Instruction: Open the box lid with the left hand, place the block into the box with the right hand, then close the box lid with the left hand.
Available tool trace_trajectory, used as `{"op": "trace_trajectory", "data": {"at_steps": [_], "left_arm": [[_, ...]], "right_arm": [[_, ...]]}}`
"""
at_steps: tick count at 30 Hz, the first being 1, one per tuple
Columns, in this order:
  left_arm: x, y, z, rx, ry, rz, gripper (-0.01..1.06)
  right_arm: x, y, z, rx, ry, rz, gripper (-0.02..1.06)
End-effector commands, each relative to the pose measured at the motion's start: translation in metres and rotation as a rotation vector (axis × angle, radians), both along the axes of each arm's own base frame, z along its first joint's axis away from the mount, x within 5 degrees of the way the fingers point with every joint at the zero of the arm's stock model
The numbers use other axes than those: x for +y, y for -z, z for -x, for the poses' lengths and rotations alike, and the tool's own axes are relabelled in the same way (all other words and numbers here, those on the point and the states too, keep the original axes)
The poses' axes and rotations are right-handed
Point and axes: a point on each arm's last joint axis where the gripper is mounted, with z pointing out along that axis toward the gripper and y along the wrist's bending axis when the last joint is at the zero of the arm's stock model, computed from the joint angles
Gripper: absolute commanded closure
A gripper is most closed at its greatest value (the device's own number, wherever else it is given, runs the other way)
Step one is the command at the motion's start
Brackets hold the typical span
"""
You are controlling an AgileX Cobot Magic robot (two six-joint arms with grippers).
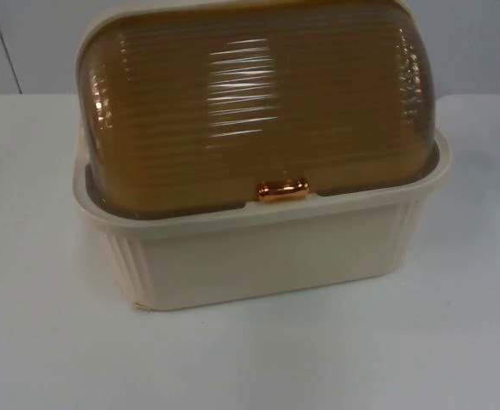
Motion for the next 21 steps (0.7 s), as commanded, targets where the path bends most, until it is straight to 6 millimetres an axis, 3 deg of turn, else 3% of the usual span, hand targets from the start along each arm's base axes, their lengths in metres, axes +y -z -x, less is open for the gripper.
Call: {"op": "trace_trajectory", "data": {"at_steps": [1,4,8,9,13,14,19,20,21], "left_arm": [[-0.001,-0.015,0.009,-0.068,-0.001,0.023,0.0],[-0.001,-0.022,0.016,-0.093,-0.001,0.024,0.0],[0.001,-0.054,0.046,-0.24,-0.004,0.021,0.0],[0.001,-0.054,0.046,-0.24,-0.004,0.021,0.0],[0.003,-0.086,0.081,-0.417,-0.009,0.036,0.0],[0.003,-0.086,0.081,-0.417,-0.009,0.036,0.0],[0.004,-0.113,0.129,-0.547,-0.006,0.065,0.0],[0.004,-0.113,0.129,-0.547,-0.006,0.065,0.0],[0.004,-0.117,0.14,-0.568,-0.004,0.066,0.0]], "right_arm": [[0.001,-0.006,0.006,-0.022,0.0,0.001,0.04],[0.001,-0.011,0.011,-0.035,0.0,0.004,0.04],[-0.001,-0.03,0.037,-0.102,0.01,0.038,0.04],[-0.001,-0.03,0.037,-0.102,0.01,0.038,0.04],[0.0,-0.054,0.079,-0.186,0.018,0.056,0.04],[0.0,-0.054,0.079,-0.186,0.018,0.056,0.04],[0.0,-0.078,0.15,-0.279,0.028,0.063,0.04],[0.0,-0.078,0.15,-0.279,0.028,0.063,0.04],[0.0,-0.081,0.163,-0.285,0.037,0.077,0.04]]}}
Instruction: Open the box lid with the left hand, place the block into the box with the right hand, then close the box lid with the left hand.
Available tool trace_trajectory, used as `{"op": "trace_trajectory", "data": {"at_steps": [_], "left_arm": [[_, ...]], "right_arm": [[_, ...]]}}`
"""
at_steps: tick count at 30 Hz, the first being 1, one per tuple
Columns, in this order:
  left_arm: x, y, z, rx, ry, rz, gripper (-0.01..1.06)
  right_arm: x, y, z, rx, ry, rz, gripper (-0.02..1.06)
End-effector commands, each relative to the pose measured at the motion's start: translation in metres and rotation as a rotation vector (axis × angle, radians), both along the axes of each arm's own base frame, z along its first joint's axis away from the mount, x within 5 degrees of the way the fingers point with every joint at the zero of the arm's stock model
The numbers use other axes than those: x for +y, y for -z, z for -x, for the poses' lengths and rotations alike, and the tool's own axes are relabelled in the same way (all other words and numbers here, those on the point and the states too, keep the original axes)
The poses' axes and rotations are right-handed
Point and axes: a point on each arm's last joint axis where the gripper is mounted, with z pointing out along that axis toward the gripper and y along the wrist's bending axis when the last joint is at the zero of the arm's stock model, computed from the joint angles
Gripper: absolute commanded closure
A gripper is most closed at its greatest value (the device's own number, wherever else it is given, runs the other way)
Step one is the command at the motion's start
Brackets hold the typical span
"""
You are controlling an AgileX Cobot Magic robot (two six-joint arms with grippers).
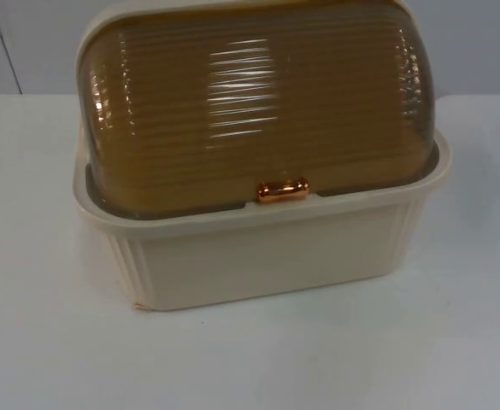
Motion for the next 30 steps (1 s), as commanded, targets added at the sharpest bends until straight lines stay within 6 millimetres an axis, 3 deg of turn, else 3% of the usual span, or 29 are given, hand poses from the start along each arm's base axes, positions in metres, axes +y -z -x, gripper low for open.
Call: {"op": "trace_trajectory", "data": {"at_steps": [1,5,7,10,11,12,18,20,24,25,30], "left_arm": [[0.0,-0.011,0.023,-0.053,0.017,0.031,0.0],[-0.001,-0.02,0.064,-0.09,0.057,0.09,0.0],[-0.001,-0.021,0.07,-0.1,0.063,0.099,0.0],[0.0,-0.03,0.12,-0.211,0.085,0.121,0.0],[0.0,-0.032,0.134,-0.244,0.087,0.12,0.0],[0.0,-0.032,0.134,-0.244,0.087,0.12,0.0],[0.004,-0.028,0.23,-0.452,0.048,0.018,0.0],[0.004,-0.027,0.238,-0.47,0.045,0.011,0.0],[0.006,-0.013,0.292,-0.589,-0.005,-0.086,0.0],[0.006,-0.013,0.292,-0.589,-0.005,-0.086,0.0],[0.005,0.013,0.334,-0.592,0.007,-0.119,0.0]], "right_arm": [[-0.001,-0.007,0.033,-0.024,0.023,0.026,0.04],[-0.003,-0.01,0.092,-0.058,0.06,0.048,0.04],[-0.003,-0.01,0.099,-0.071,0.063,0.05,0.04],[-0.005,-0.013,0.151,-0.178,0.098,0.074,0.04],[-0.005,-0.013,0.164,-0.214,0.104,0.078,0.04],[-0.005,-0.013,0.164,-0.214,0.104,0.078,0.04],[-0.002,-0.003,0.254,-0.452,0.105,0.066,0.04],[-0.002,-0.001,0.266,-0.489,0.105,0.066,0.04],[0.0,0.012,0.308,-0.599,0.1,0.059,0.04],[0.0,0.012,0.308,-0.599,0.1,0.059,0.04],[0.002,0.038,0.351,-0.655,0.08,0.04,0.04]]}}
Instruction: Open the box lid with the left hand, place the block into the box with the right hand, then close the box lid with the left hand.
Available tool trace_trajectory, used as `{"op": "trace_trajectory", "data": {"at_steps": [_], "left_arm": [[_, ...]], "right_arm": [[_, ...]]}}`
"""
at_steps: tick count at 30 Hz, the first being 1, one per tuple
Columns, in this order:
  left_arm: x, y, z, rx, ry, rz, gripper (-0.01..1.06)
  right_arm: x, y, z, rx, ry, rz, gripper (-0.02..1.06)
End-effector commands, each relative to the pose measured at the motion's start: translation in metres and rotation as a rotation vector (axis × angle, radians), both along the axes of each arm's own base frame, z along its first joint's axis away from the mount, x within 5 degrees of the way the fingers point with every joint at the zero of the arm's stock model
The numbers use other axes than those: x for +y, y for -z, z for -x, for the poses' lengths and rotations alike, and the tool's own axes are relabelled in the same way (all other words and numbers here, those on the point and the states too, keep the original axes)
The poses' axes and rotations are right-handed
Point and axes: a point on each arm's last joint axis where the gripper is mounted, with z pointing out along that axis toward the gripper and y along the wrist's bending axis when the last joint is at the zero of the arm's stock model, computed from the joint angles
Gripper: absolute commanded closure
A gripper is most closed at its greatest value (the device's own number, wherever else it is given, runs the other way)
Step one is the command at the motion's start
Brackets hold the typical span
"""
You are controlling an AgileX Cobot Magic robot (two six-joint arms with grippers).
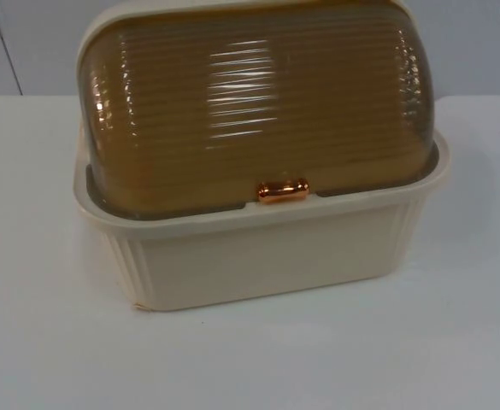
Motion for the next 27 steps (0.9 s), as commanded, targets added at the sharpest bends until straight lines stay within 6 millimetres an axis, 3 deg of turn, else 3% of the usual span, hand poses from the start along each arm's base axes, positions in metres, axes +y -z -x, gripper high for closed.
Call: {"op": "trace_trajectory", "data": {"at_steps": [1,3,5,16,19,27], "left_arm": [[0.0,0.008,0.008,0.02,0.003,-0.015,0.0],[0.0,0.018,0.025,-0.006,0.002,-0.02,0.0],[0.0,0.02,0.028,-0.007,0.003,-0.021,0.0],[-0.01,0.027,0.037,0.13,0.027,-0.061,0.0],[-0.009,0.032,0.029,0.205,0.03,-0.047,0.0],[-0.009,0.069,-0.024,0.55,0.039,-0.032,0.0]], "right_arm": [[0.001,0.009,0.011,-0.007,-0.006,-0.004,0.04],[0.002,0.022,0.032,-0.053,-0.022,-0.006,0.04],[0.002,0.034,0.049,-0.092,-0.016,0.002,0.04],[0.008,0.045,0.067,-0.007,-0.051,0.052,0.04],[0.008,0.047,0.063,0.034,-0.052,0.044,0.04],[-0.009,0.07,0.008,0.323,0.039,-0.171,0.04]]}}
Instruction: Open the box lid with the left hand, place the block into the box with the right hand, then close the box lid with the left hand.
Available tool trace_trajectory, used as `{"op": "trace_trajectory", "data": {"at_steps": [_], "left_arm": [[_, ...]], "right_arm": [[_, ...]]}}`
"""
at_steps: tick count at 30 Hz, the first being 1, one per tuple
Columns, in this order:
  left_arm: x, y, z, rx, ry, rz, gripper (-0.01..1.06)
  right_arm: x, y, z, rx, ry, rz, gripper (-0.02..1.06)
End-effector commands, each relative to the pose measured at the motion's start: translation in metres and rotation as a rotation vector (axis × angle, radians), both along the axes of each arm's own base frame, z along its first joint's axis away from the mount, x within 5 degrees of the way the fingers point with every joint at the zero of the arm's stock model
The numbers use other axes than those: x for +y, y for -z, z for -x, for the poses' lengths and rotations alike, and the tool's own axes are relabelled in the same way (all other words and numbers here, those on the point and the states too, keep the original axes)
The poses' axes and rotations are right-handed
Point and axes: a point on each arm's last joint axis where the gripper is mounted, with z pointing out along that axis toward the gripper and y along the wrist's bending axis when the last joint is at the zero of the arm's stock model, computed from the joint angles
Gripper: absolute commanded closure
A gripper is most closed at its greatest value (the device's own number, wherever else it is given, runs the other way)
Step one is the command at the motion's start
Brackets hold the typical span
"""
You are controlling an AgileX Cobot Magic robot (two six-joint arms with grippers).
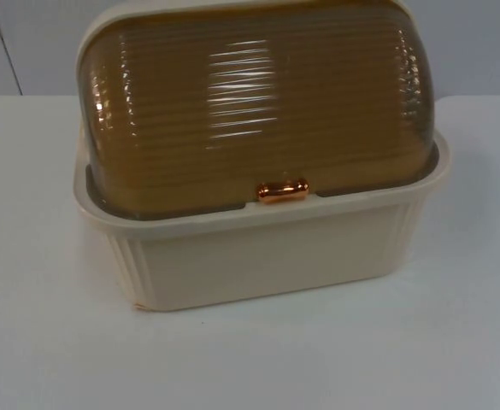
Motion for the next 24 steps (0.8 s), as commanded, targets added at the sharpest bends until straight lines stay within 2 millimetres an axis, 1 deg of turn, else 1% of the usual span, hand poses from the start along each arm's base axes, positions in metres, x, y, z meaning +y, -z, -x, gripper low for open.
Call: {"op": "trace_trajectory", "data": {"at_steps": [1,2,3,6,8,9,12,15,16,18,20,21,24], "left_arm": [[0.0,0.01,-0.014,0.082,-0.003,0.007,0.0],[0.0,0.015,-0.021,0.121,0.001,0.018,0.0],[0.0,0.015,-0.021,0.121,0.001,0.018,0.0],[0.001,0.037,-0.044,0.275,-0.017,0.035,0.0],[0.002,0.055,-0.06,0.39,-0.028,0.061,0.0],[0.002,0.055,-0.06,0.39,-0.028,0.061,0.0],[0.002,0.081,-0.078,0.539,-0.039,0.06,0.0],[0.002,0.1,-0.092,0.631,-0.043,0.055,0.0],[0.002,0.1,-0.092,0.631,-0.043,0.055,0.0],[0.003,0.108,-0.097,0.662,-0.046,0.053,0.0],[0.002,0.112,-0.099,0.678,-0.046,0.052,0.0],[0.002,0.112,-0.099,0.678,-0.046,0.052,0.0],[0.004,0.112,-0.099,0.68,-0.065,0.043,0.0]], "right_arm": [[-0.006,0.006,-0.017,0.075,0.052,-0.032,0.04],[-0.009,0.01,-0.026,0.109,0.06,-0.03,0.04],[-0.009,0.01,-0.026,0.109,0.06,-0.03,0.04],[-0.015,0.022,-0.053,0.213,0.044,-0.023,0.04],[-0.019,0.034,-0.076,0.297,0.022,-0.032,0.04],[-0.019,0.034,-0.076,0.297,0.022,-0.032,0.04],[-0.017,0.054,-0.104,0.413,-0.016,-0.049,0.04],[-0.015,0.079,-0.131,0.54,-0.014,-0.044,0.04],[-0.015,0.079,-0.131,0.54,-0.014,-0.044,0.04],[-0.014,0.097,-0.147,0.623,-0.021,-0.049,0.04],[-0.013,0.113,-0.16,0.689,-0.019,-0.044,0.04],[-0.013,0.113,-0.16,0.689,-0.019,-0.044,0.04],[-0.009,0.133,-0.178,0.73,-0.049,-0.044,0.04]]}}
